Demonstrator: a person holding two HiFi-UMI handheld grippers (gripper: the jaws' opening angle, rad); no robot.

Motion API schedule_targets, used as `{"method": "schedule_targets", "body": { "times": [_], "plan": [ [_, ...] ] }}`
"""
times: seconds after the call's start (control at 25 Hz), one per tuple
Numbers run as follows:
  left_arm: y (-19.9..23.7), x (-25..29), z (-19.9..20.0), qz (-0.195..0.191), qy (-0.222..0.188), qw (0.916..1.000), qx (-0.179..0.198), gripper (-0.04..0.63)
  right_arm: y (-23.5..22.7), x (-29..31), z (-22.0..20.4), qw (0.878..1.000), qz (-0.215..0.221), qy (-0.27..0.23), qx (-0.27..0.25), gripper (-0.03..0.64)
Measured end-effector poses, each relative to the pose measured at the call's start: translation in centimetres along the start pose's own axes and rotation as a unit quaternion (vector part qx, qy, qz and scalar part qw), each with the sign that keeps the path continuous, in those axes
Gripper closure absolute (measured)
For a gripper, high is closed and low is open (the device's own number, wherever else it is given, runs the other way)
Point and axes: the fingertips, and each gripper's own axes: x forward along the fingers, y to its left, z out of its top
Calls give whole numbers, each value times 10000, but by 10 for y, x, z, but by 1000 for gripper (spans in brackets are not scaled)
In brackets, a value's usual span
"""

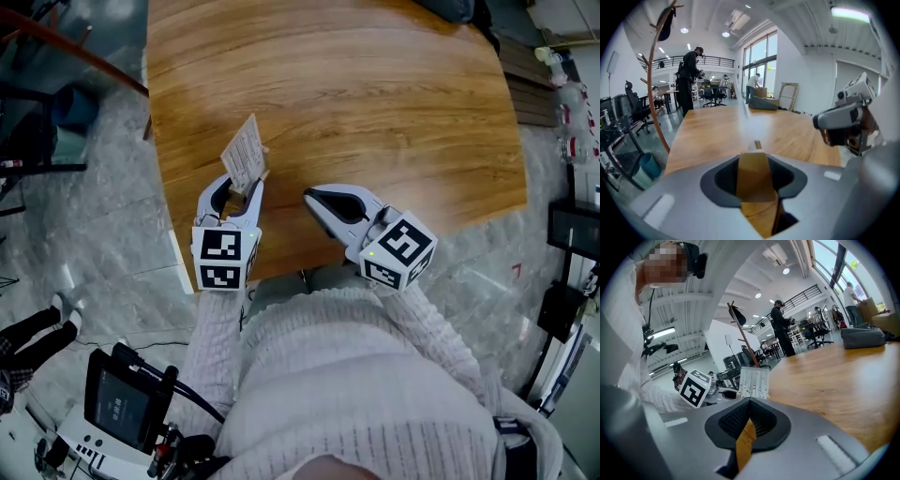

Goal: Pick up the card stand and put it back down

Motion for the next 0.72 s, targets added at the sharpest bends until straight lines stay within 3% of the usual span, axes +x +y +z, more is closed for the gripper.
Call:
{"method": "schedule_targets", "body": {
  "times": [0.72],
  "plan": [
    [-7, -30, 52, 101, -601, 9976, 322, 437, 4, -13, 39, 9983, -51, -447, -366, 620]
  ]
}}
